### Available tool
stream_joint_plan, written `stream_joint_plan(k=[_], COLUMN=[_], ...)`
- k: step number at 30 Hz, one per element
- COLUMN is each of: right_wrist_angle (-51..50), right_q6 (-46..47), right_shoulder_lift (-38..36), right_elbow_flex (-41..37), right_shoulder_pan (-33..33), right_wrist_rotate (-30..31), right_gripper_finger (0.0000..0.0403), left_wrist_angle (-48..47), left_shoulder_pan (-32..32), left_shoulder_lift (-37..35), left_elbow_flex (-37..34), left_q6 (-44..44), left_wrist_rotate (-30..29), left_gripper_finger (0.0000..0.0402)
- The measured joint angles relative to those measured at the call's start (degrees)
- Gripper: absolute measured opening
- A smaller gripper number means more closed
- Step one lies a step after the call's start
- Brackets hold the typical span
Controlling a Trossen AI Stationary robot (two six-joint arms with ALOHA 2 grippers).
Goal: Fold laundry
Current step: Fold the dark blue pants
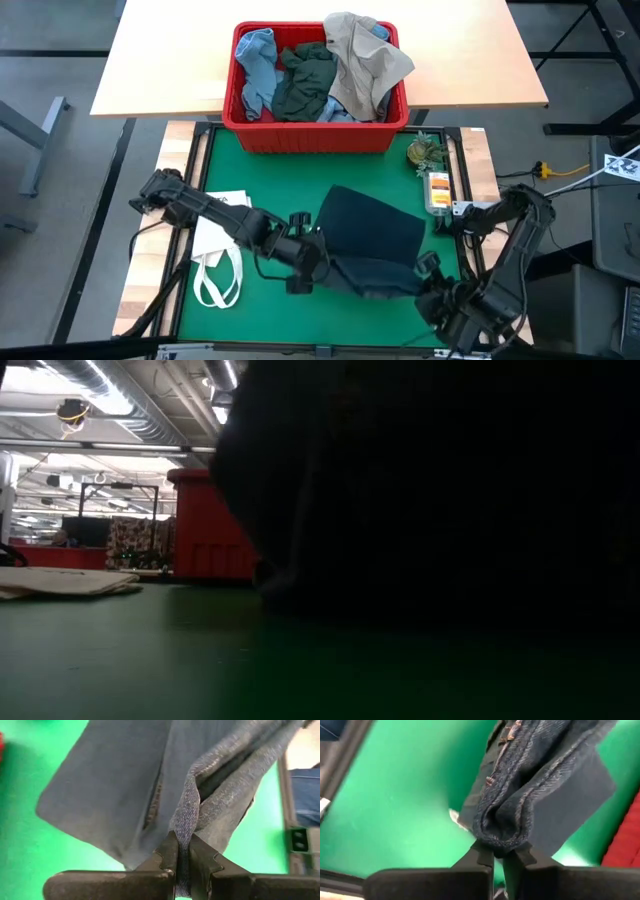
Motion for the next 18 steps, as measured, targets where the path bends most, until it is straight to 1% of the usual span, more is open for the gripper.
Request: stream_joint_plan(k=[4, 9, 18], right_wrist_angle=[-0.1, -0.1, -0.1], right_q6=[5.0, 14.6, 29.0], right_shoulder_lift=[-5.9, -13.3, -24.8], right_elbow_flex=[-7.9, -16.7, -27.0], right_shoulder_pan=[0.0, 0.0, -0.1], right_wrist_rotate=[-0.7, -1.1, -1.2], right_gripper_finger=[0.0014, 0.0013, 0.0012], left_wrist_angle=[0.0, 1.8, 6.5], left_shoulder_pan=[3.2, 7.7, 14.9], left_shoulder_lift=[0.0, 0.7, 2.3], left_elbow_flex=[0.0, -0.2, -0.3], left_q6=[2.3, 5.2, 9.1], left_wrist_rotate=[-1.4, -2.5, -2.3], left_gripper_finger=[0.0018, 0.0018, 0.0018])
